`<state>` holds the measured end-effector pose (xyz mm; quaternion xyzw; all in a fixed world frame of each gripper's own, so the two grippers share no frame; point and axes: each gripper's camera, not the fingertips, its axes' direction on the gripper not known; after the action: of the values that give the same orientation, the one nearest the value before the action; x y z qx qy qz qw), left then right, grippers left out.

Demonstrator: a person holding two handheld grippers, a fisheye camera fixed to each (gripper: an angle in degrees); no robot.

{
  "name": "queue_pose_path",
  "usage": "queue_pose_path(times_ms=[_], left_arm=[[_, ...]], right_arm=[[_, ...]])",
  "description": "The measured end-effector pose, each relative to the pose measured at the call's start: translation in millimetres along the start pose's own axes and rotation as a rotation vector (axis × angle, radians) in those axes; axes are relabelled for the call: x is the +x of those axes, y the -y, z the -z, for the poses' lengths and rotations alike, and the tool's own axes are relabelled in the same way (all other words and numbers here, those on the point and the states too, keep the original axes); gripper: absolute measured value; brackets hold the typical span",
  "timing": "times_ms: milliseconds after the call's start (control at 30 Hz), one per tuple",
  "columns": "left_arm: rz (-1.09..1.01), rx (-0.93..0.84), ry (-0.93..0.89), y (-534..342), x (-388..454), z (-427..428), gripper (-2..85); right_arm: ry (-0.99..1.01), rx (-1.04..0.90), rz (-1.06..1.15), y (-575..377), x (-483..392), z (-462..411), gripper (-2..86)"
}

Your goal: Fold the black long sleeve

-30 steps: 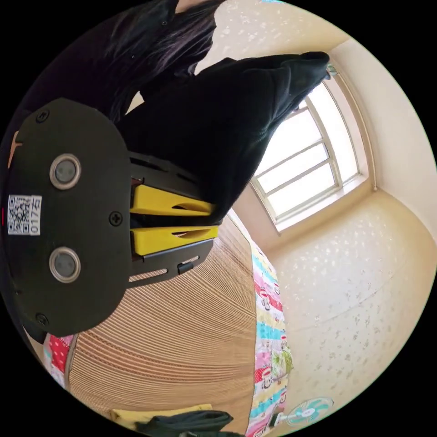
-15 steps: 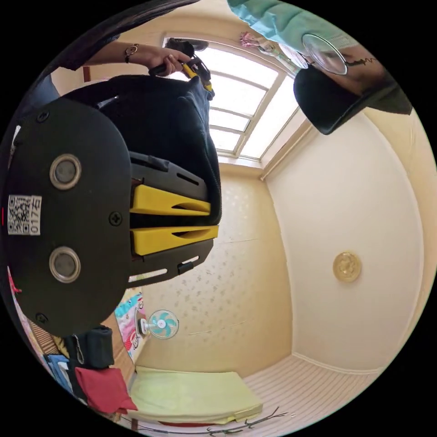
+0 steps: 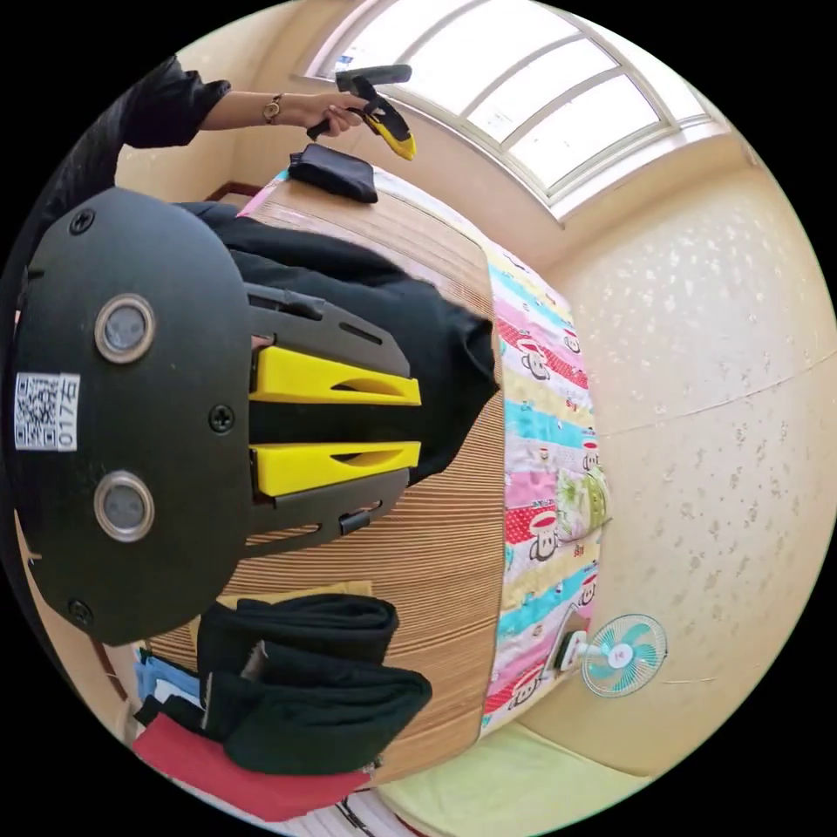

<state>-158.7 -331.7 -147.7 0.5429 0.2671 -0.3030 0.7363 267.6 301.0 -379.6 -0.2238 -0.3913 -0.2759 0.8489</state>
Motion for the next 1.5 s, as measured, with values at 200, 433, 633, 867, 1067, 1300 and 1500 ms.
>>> queue_pose_path(times_ms=[200, 433, 633, 867, 1067, 1300, 1500], left_arm=[[-0.036, -0.419, 0.195, -131.7, -62.3, -107.8, 14.8], [-0.187, -0.469, 0.369, -170.8, -75.5, -87.4, 3.3], [0.253, 0.011, 0.295, -87.1, -184.2, 88.2, 6.3], [-0.052, -0.212, -0.065, -145.1, -133.6, 55.0, 13.1], [-0.214, -0.465, -0.099, -206.0, -83.8, -6.8, 16.0], [-0.124, -0.504, -0.409, -175.0, -88.4, 67.8, 1.1], [0.135, -0.291, -0.816, -154.8, -153.7, 192.8, 0.3]], right_arm=[[0.171, -0.202, -0.026, -140.2, 6.7, -58.8, 6.5], [0.218, -0.197, -0.14, -222.4, 3.1, -29.6, 6.4], [0.168, -0.142, -0.192, -221.8, 22.8, 31.2, 6.7], [0.091, -0.073, -0.344, -240.2, 68.6, 96.8, 8.7], [0.08, -0.168, -0.428, -232.8, 96.6, 112.6, 11.6], [0.328, -0.272, -0.322, -202.8, 102.3, 142.0, 3.7], [0.543, -0.25, -0.336, -200.8, 120.5, 191.9, 3.3]])
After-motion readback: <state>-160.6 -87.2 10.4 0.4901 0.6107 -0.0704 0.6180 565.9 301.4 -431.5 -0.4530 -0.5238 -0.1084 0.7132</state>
